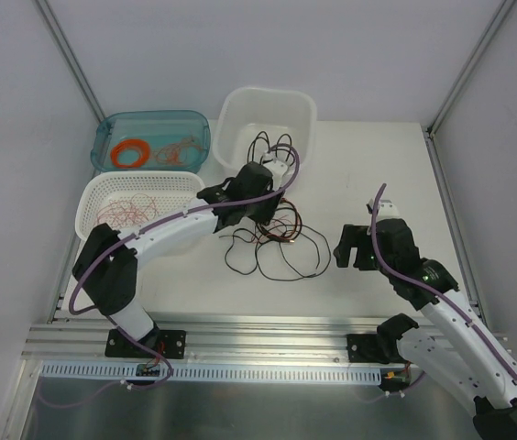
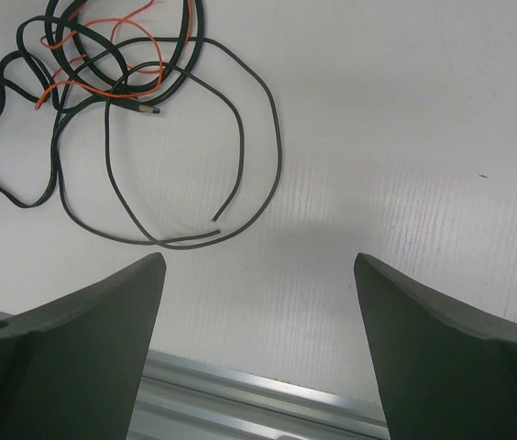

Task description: Untangle the cables

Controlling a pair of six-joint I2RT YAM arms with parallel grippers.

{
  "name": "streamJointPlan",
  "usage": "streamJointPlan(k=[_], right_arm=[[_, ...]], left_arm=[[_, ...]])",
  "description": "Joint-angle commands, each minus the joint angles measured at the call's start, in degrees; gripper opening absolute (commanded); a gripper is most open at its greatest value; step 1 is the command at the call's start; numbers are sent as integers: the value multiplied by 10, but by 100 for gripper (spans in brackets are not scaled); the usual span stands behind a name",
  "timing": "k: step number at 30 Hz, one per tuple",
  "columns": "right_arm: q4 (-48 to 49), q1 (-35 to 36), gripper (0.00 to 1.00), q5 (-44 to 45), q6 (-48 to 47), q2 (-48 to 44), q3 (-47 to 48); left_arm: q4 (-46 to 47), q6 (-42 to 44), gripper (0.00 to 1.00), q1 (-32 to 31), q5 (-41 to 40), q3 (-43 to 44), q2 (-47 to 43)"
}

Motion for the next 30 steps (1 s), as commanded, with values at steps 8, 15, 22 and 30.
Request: streamJointPlan(k=[8,15,22,30], right_arm=[[-7,-3,88,8,-5,-11,11],[-12,-3,88,8,-3,-11,12],[-15,-2,89,7,-1,-18,5],[-8,-2,90,2,0,-20,5]], left_arm=[[2,34,43,-30,55,-29,56],[1,50,43,-30,53,-4,114],[-2,60,40,-30,31,0,134],[-19,58,4,-30,27,4,77]])
